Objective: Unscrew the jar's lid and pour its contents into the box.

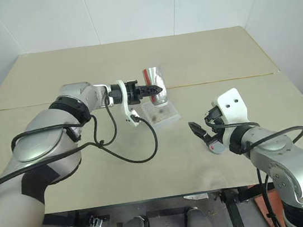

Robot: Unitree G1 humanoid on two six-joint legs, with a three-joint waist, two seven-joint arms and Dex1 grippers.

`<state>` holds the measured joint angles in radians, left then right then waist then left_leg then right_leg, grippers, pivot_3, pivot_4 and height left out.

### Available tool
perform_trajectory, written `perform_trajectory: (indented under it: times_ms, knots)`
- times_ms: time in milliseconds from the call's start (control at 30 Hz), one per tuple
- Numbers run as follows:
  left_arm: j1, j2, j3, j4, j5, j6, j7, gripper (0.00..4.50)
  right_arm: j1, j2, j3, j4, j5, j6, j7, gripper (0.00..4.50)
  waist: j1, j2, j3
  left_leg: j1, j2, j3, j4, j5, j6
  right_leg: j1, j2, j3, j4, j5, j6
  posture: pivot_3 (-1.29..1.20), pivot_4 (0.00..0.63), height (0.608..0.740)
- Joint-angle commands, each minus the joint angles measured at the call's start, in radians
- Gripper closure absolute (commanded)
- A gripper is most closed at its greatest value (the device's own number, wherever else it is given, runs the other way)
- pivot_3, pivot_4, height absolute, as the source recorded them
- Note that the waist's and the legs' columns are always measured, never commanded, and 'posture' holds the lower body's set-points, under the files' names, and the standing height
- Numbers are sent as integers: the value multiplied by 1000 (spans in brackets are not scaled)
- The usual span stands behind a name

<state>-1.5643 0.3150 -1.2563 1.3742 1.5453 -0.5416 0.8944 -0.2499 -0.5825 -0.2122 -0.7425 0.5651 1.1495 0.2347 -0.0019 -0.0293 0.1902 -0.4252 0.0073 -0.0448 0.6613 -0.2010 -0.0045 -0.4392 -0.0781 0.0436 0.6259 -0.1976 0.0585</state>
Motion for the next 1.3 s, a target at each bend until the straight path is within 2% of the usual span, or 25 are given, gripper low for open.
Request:
perform_trajectory:
  times_ms: [33,133,267,333,367,467,533,600,700,767,833,900,967,1100,1300]
  knots:
    - [-50,8,-4,10,-9,15,25,2615,9,-6,-42,-43,-1,4,-11,12,0,0,0,0,0,0,0,0,0,0,0,0,0,0,0,0,150,740]
    - [-35,25,88,16,-118,-83,-42,2615,14,-3,-44,-46,-2,4,-12,12,-1,0,0,0,0,0,0,0,0,0,0,0,0,0,0,0,150,740]
    - [18,68,258,22,-317,-245,-235,2615,14,-2,-43,-42,-4,-3,-12,12,-5,0,0,1,0,0,0,0,0,0,0,1,0,0,0,0,150,740]
    - [99,79,515,41,-611,-340,-548,2615,15,0,-42,-40,-5,-10,-10,12,-7,0,0,1,0,1,0,0,0,1,0,1,0,0,-1,0,150,740]
    - [149,68,690,43,-812,-346,-760,2615,17,-1,-41,-39,-6,-14,-8,12,-9,0,0,2,1,1,0,0,0,1,0,1,1,0,-1,0,150,740]
    - [266,16,1129,-16,-1337,-215,-1356,2615,19,0,-36,-37,-9,-27,-2,12,-11,0,0,2,2,2,1,0,0,1,0,1,1,6,-10,0,150,740]
    - [331,-1,1302,-86,-1553,-110,-1580,2615,18,1,-29,-32,-12,-38,3,12,-13,0,0,1,2,2,3,1,0,1,0,0,2,7,-11,0,150,740]
    - [413,-1,1380,-181,-1666,-49,-1690,2615,15,-3,-21,-21,-15,-57,15,12,-19,0,0,2,2,1,3,1,0,1,1,0,3,7,-11,0,150,740]
    - [565,-18,1437,-400,-1791,95,-1744,2615,6,-7,-4,0,-21,-84,34,12,-23,1,-1,4,2,1,3,1,0,3,1,1,4,7,-11,0,150,740]
    - [680,-36,1452,-583,-1847,216,-1707,2615,-4,-8,9,18,-27,-98,43,12,-24,1,-1,9,2,1,3,1,0,8,1,1,4,7,-11,0,150,740]
    - [766,-47,1454,-731,-1870,324,-1651,2615,-9,-8,17,30,-32,-109,48,12,-22,1,-1,15,3,0,3,1,0,15,1,1,2,6,-11,0,150,740]
    - [873,-54,1442,-860,-1843,364,-1582,2615,-18,-4,29,45,-38,-121,55,12,-20,1,-1,17,3,0,3,1,0,17,2,1,1,3,-5,0,150,740]
    - [963,-62,1434,-963,-1824,387,-1527,2615,-24,-2,42,57,-46,-132,63,12,-17,1,-1,20,4,0,3,1,0,18,3,1,1,4,-5,0,150,740]
    - [1060,-79,1425,-1064,-1812,442,-1449,2615,-26,-4,54,71,-55,-146,71,12,-11,1,-1,21,6,0,3,1,1,18,5,1,2,5,-6,0,150,740]
    - [1143,-60,1373,-1067,-1749,422,-1443,2615,-26,-3,66,78,-68,-154,77,12,-12,1,-1,21,6,1,3,2,1,18,5,1,2,5,-7,0,150,740]
